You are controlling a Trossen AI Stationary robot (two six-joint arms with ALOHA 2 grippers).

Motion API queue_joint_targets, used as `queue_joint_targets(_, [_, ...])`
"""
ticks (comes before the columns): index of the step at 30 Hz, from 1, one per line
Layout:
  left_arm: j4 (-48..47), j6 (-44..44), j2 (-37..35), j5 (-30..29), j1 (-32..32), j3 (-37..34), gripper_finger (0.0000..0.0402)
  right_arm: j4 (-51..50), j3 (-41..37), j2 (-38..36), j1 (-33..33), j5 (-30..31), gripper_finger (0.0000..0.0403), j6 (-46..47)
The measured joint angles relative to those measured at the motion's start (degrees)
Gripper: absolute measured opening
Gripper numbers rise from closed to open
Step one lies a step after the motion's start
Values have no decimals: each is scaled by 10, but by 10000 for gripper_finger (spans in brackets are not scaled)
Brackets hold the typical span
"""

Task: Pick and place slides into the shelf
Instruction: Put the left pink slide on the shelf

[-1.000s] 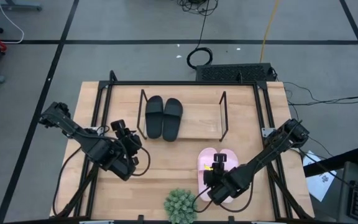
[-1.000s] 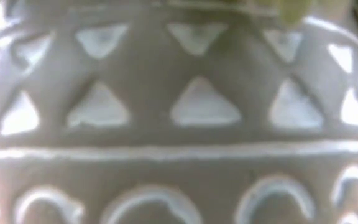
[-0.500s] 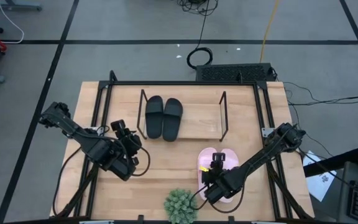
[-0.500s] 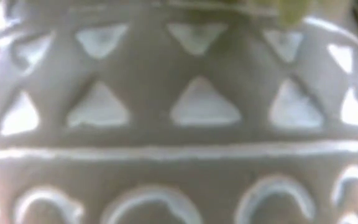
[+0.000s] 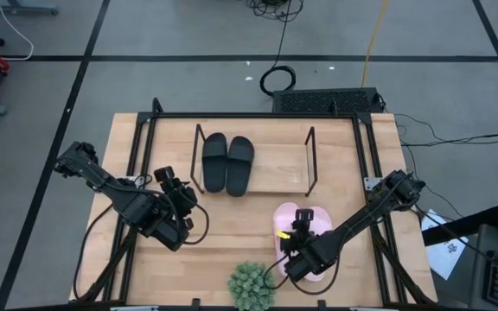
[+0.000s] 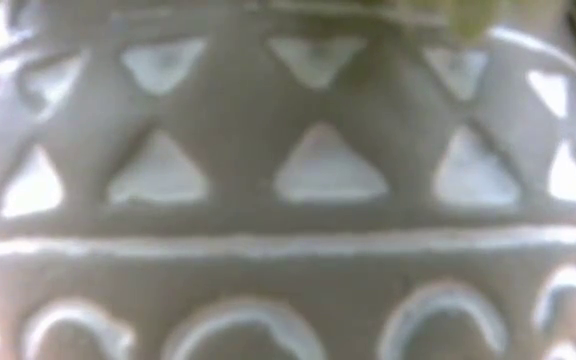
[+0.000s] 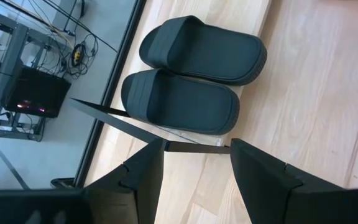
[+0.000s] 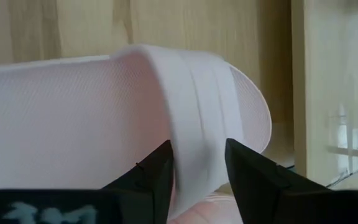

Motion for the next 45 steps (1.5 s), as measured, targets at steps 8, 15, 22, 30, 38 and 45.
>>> queue_joint_targets(8, [0,0,0,0,0,0,189,1,0,0,-6,-2,72,-3])
queue_joint_targets(15, [3,-1,0,0,0,0,189,0,0,0,-6,-3,18,0])
queue_joint_targets(22, [16,3,0,0,0,0,189,0,0,0,-6,6,6,20])
queue_joint_targets(30, [17,6,0,0,0,0,189,-27,19,0,-5,11,3,49])
queue_joint_targets(38, [17,7,0,0,0,0,189,-109,100,0,-1,75,1,51])
queue_joint_targets(45, [17,7,0,1,0,0,189,-147,136,0,-10,121,1,21])
